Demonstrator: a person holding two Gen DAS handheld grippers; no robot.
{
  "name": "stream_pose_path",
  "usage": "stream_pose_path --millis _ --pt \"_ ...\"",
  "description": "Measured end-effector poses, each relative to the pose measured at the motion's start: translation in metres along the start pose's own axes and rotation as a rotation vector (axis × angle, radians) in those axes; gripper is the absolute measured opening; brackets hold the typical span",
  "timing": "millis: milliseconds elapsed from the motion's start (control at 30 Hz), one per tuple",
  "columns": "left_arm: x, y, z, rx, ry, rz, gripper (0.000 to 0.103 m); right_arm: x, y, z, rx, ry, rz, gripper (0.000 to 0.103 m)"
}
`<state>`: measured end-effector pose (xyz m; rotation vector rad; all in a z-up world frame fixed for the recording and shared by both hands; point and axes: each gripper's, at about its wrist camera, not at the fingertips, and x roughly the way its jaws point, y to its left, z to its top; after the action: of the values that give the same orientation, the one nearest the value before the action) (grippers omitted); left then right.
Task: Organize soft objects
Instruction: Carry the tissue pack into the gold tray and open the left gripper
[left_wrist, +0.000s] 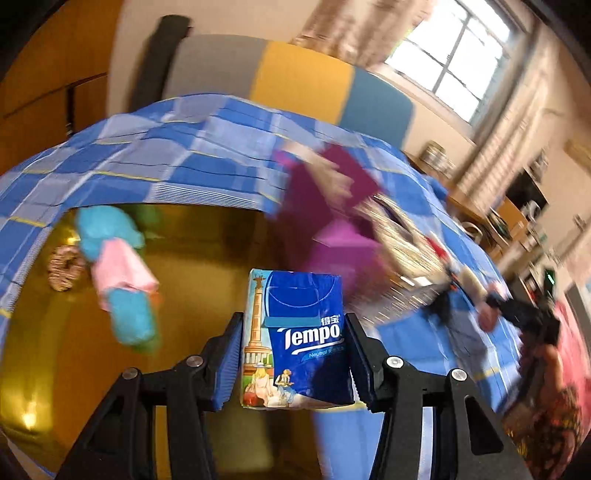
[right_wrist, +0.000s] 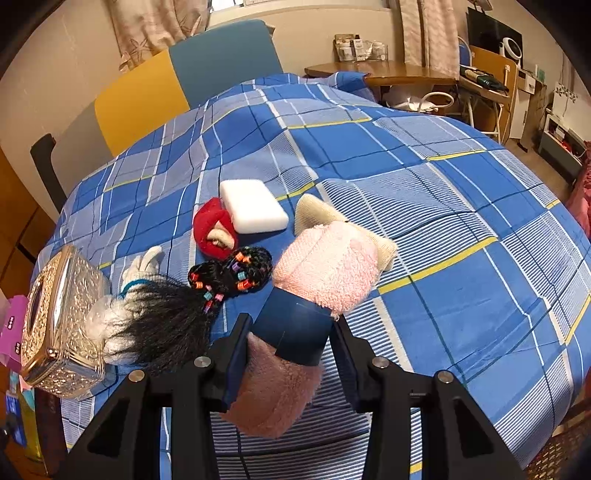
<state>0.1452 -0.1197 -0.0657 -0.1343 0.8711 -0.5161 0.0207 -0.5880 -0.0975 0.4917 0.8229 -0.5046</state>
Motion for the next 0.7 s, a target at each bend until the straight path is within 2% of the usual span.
stream_pose_path --millis 267,433,533,667,700 --pt "0.052 0.074 0.045 -0.124 0.018 0.146 0.053 -0.005 0.005 0.0 -0.014 -0.025 0.014 0.043" --pt "0.09 0.097 0.062 -0.142 0.073 0.2 0.053 -0.006 0.014 -0.003 -0.052 -0.031 0.026 0.043" --pt "0.098 0.101 0.063 -0.144 0.081 0.21 0.054 -0.007 0.019 -0.003 -0.075 -0.043 0.033 0.043" --pt "0.094 0.099 0.063 -0.142 0.045 0.179 0.078 -0.005 0.021 -0.003 -0.088 -0.04 0.027 0.043" --pt "0.092 0.098 0.063 -0.135 0.037 0.18 0.08 -0.005 0.022 -0.003 -0.09 -0.041 0.026 0.043"
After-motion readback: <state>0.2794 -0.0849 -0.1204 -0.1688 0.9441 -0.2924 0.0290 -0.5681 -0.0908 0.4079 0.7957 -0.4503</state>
